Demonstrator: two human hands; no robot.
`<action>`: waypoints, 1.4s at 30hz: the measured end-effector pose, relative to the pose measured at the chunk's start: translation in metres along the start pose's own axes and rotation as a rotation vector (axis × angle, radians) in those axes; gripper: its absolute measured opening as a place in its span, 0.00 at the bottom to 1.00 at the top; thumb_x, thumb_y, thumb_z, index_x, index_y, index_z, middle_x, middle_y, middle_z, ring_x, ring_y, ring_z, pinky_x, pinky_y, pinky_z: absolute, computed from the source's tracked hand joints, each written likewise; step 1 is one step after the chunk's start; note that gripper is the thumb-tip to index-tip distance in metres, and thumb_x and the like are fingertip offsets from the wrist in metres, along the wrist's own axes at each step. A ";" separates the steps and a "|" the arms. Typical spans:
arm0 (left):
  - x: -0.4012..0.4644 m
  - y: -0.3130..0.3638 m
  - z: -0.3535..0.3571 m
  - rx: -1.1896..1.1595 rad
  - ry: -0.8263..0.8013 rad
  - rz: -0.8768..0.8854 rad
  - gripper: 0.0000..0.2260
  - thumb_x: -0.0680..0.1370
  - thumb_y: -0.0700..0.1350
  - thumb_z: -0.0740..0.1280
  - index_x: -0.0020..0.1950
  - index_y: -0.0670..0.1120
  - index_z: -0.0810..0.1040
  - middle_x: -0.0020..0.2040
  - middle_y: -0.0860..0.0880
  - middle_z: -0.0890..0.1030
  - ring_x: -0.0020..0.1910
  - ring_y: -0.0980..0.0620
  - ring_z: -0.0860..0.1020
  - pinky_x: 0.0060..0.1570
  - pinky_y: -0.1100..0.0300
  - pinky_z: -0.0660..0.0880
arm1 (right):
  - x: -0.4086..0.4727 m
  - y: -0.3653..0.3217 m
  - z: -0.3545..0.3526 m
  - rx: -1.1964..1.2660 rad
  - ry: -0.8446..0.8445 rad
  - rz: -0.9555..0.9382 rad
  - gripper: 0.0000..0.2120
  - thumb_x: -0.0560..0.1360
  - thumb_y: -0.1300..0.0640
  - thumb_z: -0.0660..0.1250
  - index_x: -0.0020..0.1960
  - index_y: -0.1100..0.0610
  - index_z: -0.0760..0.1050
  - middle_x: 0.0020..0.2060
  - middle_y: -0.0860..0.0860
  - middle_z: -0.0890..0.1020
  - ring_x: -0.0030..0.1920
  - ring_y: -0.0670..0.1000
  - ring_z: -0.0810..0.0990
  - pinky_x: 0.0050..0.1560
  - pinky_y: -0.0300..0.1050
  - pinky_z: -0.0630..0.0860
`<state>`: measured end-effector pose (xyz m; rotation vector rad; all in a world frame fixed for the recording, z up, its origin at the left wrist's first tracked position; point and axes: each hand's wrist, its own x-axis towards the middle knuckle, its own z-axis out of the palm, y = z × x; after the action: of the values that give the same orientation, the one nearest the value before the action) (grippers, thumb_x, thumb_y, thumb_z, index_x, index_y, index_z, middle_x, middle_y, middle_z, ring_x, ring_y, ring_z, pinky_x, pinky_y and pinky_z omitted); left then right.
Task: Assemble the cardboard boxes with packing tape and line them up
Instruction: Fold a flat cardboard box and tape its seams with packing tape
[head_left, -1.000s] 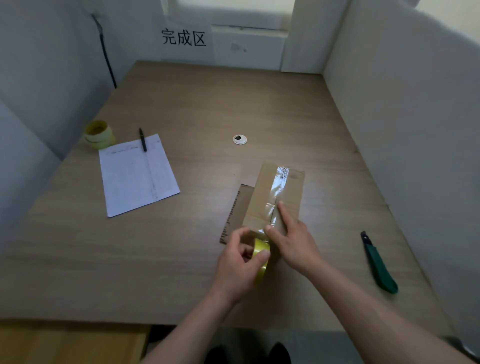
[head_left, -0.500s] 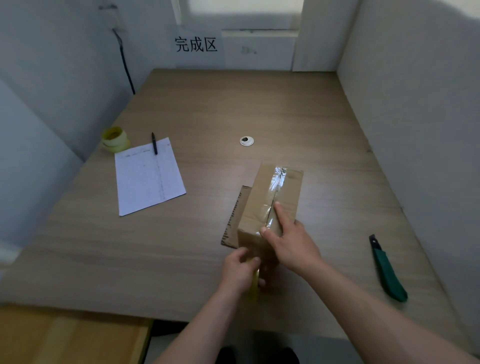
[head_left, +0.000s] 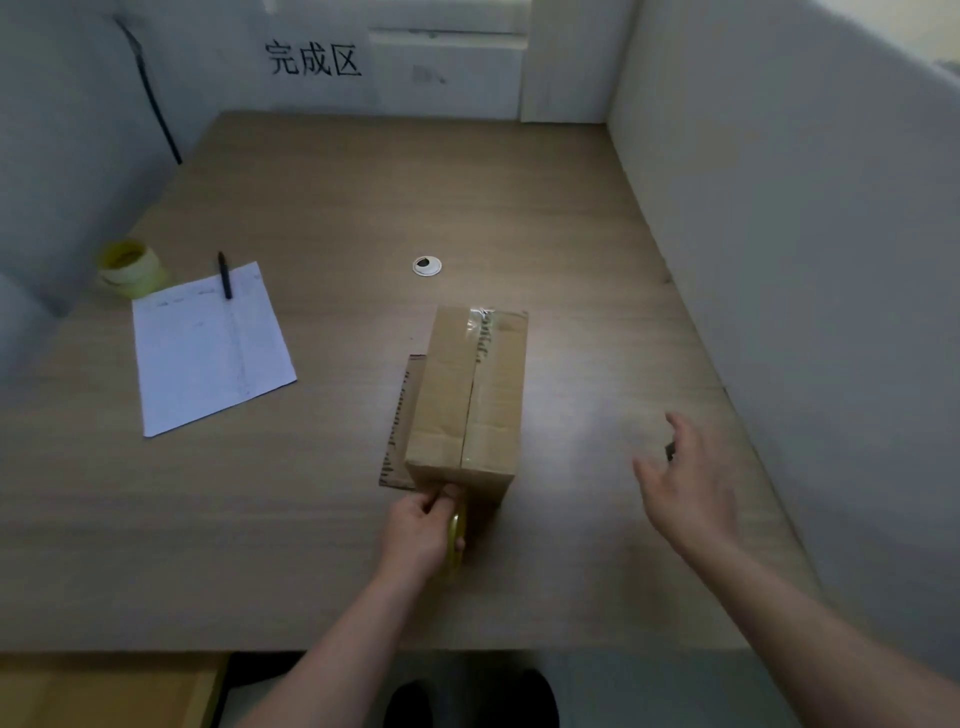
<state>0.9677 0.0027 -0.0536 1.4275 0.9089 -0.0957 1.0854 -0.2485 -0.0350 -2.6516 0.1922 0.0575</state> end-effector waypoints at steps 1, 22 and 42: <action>-0.001 0.000 0.000 -0.010 -0.008 0.005 0.10 0.81 0.47 0.65 0.48 0.42 0.81 0.37 0.42 0.81 0.27 0.49 0.78 0.32 0.57 0.75 | 0.004 0.028 0.001 -0.125 -0.062 0.061 0.33 0.72 0.47 0.70 0.74 0.51 0.63 0.64 0.58 0.75 0.62 0.61 0.75 0.60 0.56 0.74; -0.004 0.004 -0.003 0.108 0.014 0.072 0.09 0.80 0.47 0.66 0.46 0.45 0.83 0.37 0.47 0.81 0.35 0.47 0.81 0.38 0.57 0.78 | -0.092 -0.056 -0.011 0.041 -0.233 -0.809 0.16 0.76 0.43 0.60 0.59 0.45 0.78 0.38 0.39 0.75 0.34 0.42 0.74 0.30 0.43 0.75; -0.022 0.017 -0.013 0.234 0.060 -0.002 0.18 0.79 0.59 0.64 0.38 0.48 0.82 0.35 0.48 0.82 0.41 0.45 0.82 0.49 0.50 0.79 | -0.082 -0.065 -0.006 -0.042 -0.226 -0.730 0.11 0.76 0.45 0.65 0.58 0.41 0.77 0.36 0.41 0.74 0.32 0.44 0.73 0.28 0.47 0.74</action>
<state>0.9569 0.0077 -0.0254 1.6535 0.9724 -0.1663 1.0142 -0.1843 0.0061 -2.5651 -0.8487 0.1188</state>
